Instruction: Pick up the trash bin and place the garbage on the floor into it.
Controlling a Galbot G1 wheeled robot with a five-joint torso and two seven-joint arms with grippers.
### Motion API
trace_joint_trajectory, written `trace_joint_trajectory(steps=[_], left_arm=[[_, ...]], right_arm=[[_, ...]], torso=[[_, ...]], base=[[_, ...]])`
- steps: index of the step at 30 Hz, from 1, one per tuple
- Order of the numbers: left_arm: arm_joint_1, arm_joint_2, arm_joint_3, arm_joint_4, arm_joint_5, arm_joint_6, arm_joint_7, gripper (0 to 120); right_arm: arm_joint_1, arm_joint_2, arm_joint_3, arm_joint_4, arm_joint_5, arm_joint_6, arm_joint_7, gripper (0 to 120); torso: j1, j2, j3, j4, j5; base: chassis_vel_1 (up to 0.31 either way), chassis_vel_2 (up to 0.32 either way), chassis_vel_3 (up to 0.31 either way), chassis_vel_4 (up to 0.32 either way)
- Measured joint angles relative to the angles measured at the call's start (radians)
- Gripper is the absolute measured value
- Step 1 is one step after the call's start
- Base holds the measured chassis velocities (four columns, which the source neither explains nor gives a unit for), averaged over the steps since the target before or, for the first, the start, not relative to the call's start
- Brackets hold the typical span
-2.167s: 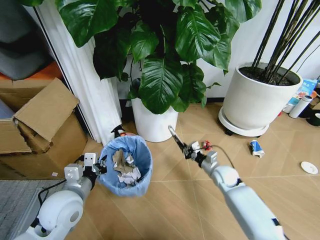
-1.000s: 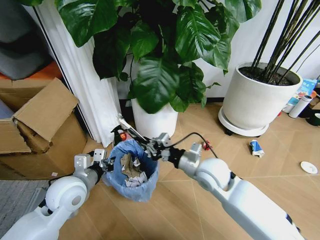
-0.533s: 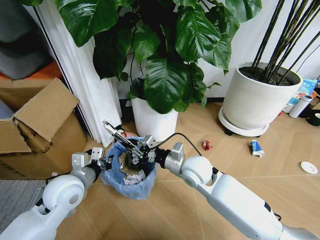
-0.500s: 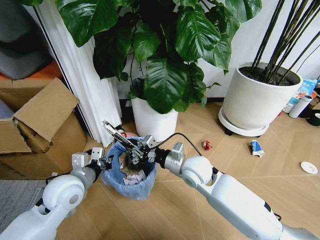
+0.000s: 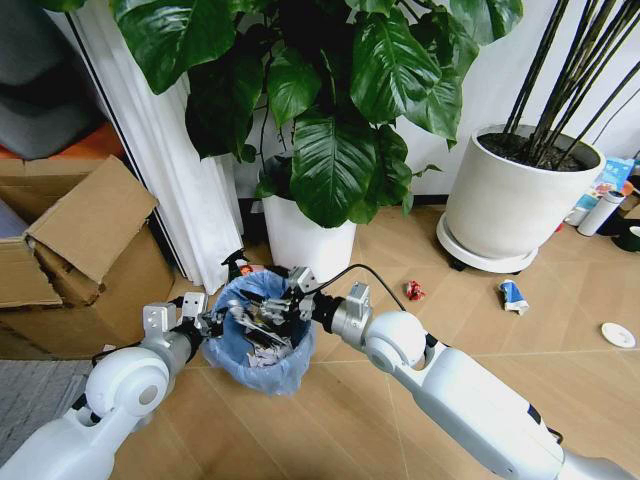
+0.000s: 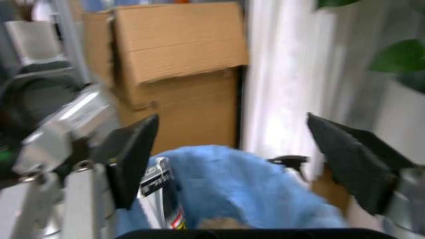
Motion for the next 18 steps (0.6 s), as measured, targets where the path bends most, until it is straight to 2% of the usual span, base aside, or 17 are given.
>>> trace_joint_trajectory(steps=[2, 4, 11, 18], left_arm=[[0.009, -0.012, -0.007, 0.0, 0.028, -0.005, 0.007, 0], [0.014, -0.021, -0.01, -0.001, 0.05, -0.01, 0.013, 0], [0.03, -0.05, -0.02, -0.017, 0.092, -0.016, 0.018, 0], [0.052, -0.073, -0.031, -0.031, 0.127, -0.022, 0.03, 0]], right_arm=[[-0.04, -0.008, 0.054, 0.015, -0.007, -0.016, 0.032, 94], [-0.069, -0.02, 0.085, 0.025, -0.011, -0.018, 0.053, 98], [-0.194, -0.062, 0.2, 0.061, -0.044, -0.036, 0.123, 100], [-0.356, -0.082, 0.406, 0.091, -0.085, -0.052, 0.127, 100]], torso=[[0.0, 0.0, 0.0, 0.0, 0.0], [0.0, 0.0, 0.0, 0.0, 0.0001], [0.0, 0.0, 0.0, -0.0003, 0.0002], [0.0, 0.0, 0.0, -0.0002, 0.0002]], base=[[0.0, 0.0, 0.0, 0.0], [0.0, 0.0, 0.0, 0.0], [0.0, 0.0, 0.0, 0.0], [0.0, 0.0, 0.0, 0.0]])
